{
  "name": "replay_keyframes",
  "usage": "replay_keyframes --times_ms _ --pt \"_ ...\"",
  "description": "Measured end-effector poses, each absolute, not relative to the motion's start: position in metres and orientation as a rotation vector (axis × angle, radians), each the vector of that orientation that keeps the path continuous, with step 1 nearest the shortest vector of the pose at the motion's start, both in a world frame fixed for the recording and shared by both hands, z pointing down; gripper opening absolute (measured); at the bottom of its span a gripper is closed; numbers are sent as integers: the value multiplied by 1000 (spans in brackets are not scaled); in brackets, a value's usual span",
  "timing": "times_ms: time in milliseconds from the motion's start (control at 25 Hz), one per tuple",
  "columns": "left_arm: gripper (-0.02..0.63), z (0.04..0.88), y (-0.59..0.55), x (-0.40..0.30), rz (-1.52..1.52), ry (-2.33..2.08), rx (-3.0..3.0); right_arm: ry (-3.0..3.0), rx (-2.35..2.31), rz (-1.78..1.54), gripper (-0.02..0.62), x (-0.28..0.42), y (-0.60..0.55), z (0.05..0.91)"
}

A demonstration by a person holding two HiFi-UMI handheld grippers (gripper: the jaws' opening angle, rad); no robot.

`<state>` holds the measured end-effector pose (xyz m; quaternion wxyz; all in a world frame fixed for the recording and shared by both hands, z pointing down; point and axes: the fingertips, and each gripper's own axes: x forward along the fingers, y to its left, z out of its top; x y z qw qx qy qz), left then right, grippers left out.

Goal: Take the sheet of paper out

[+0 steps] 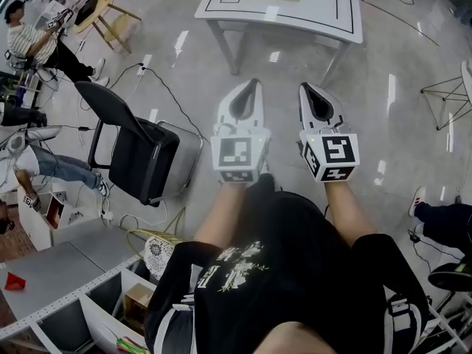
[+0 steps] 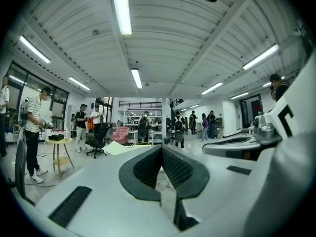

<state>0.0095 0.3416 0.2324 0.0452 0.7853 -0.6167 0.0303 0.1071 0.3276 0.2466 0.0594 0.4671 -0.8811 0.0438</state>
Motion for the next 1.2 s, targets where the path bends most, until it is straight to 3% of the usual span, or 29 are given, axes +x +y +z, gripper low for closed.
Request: replay_keyframes --times_ms 1200 --pt "2 249 202 -88 69 -1774 2470 -2597 1507 96 0 8 196 258"
